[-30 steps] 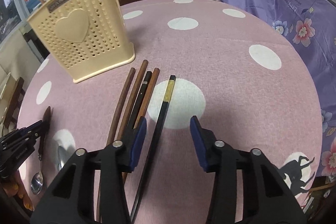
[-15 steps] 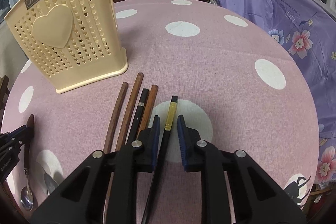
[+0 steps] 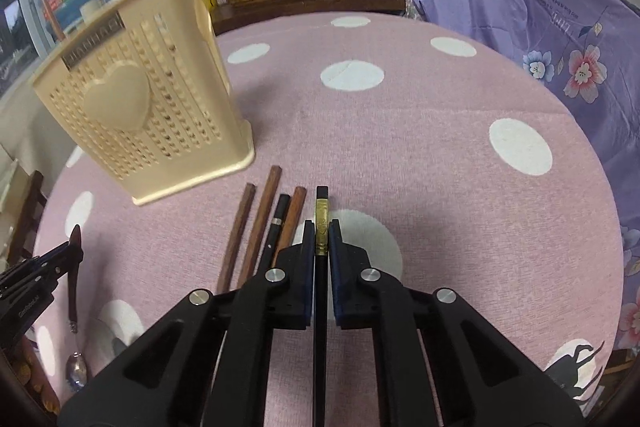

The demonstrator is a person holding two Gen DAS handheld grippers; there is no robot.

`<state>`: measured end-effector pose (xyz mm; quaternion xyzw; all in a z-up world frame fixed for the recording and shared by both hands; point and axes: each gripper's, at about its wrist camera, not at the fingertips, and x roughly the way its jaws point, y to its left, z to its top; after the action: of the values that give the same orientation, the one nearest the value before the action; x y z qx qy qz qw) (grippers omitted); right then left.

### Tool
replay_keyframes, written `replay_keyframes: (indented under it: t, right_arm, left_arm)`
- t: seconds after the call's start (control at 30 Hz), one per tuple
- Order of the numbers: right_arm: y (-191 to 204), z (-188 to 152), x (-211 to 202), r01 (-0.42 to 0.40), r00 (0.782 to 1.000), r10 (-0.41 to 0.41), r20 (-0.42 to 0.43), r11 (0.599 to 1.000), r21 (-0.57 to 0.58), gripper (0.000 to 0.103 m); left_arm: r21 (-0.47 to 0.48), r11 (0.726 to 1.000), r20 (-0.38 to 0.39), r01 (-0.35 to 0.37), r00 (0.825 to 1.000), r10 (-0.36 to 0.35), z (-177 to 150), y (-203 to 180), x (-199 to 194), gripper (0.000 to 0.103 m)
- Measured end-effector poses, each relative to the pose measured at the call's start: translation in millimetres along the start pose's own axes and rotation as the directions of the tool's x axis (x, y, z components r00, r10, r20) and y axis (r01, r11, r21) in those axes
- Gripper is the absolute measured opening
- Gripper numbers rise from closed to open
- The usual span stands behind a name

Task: Organize utensils
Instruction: 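Grasp the wooden-handled spoon with the left gripper while the right gripper grasps the gold-tipped black chopstick, then lift the spoon and black chopstick and lower both into the beige holder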

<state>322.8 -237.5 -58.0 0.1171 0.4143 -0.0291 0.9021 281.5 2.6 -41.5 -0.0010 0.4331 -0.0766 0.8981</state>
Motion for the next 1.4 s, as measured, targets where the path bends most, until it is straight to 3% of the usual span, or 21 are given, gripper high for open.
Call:
replay_keyframes:
  t: [0.17, 0.5, 1.17, 1.4]
  right_arm:
    - [-10.4, 10.1, -39.2, -0.102, 0.992, 0.1, 0.073, 0.994, 0.028, 0.008]
    - [-27.8, 28.2, -134.7, -0.167, 0.952, 0.17, 0.254, 0.985, -0.036, 0.008]
    - [-45.4, 35.5, -173.9, -0.241, 0.921, 0.246, 0.303, 0.969, -0.052, 0.008]
    - [-30.3, 68.8, -190.6, -0.251, 0.905, 0.273, 0.327, 0.962, -0.108, 0.008]
  left_arm:
    - [-0.011, 0.999, 0.098, 0.038, 0.994, -0.037, 11.7, 4.4, -37.8, 0.016]
    - [-0.021, 0.995, 0.234, 0.095, 0.968, -0.087, 26.1, 16.6, -99.6, 0.016]
    - [-0.02, 0.996, 0.293, 0.083, 0.953, -0.074, 25.0, 17.7, -119.8, 0.016]
    - [0.021, 0.994, 0.33, 0.103, 0.938, -0.104, 50.7, 9.5, -139.9, 0.016]
